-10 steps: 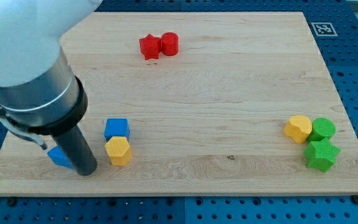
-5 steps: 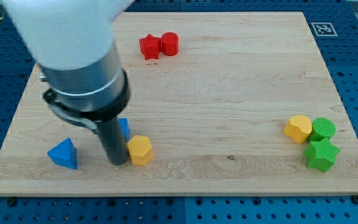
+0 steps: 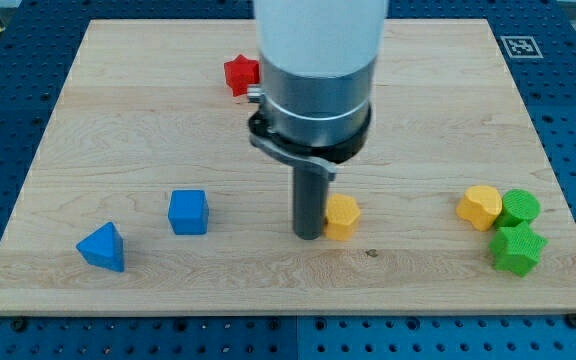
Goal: Slide the yellow hexagon below the yellow heart
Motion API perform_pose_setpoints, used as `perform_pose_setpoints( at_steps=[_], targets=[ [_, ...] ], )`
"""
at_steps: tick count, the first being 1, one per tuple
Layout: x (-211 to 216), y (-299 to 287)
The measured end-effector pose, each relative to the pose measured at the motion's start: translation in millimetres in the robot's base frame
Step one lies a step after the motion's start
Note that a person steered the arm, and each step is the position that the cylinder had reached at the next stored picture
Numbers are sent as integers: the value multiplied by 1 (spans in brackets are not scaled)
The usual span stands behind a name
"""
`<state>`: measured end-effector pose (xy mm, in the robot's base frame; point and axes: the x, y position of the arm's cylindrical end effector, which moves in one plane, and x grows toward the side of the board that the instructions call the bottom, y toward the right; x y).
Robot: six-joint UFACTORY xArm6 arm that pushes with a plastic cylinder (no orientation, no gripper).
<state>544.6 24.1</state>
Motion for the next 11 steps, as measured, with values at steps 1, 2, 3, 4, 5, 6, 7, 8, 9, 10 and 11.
perform_pose_setpoints(
  at_steps=[1,2,3,4,5,6,7,8,9,10,11],
  targets=[
    [-19,19],
    [-37,20],
    [-40,37],
    [-40,59],
    [-39,68],
    [-29,57],
    [-22,53],
    [-22,56],
    [-7,56],
    [17,56],
    [25,60]
  ],
)
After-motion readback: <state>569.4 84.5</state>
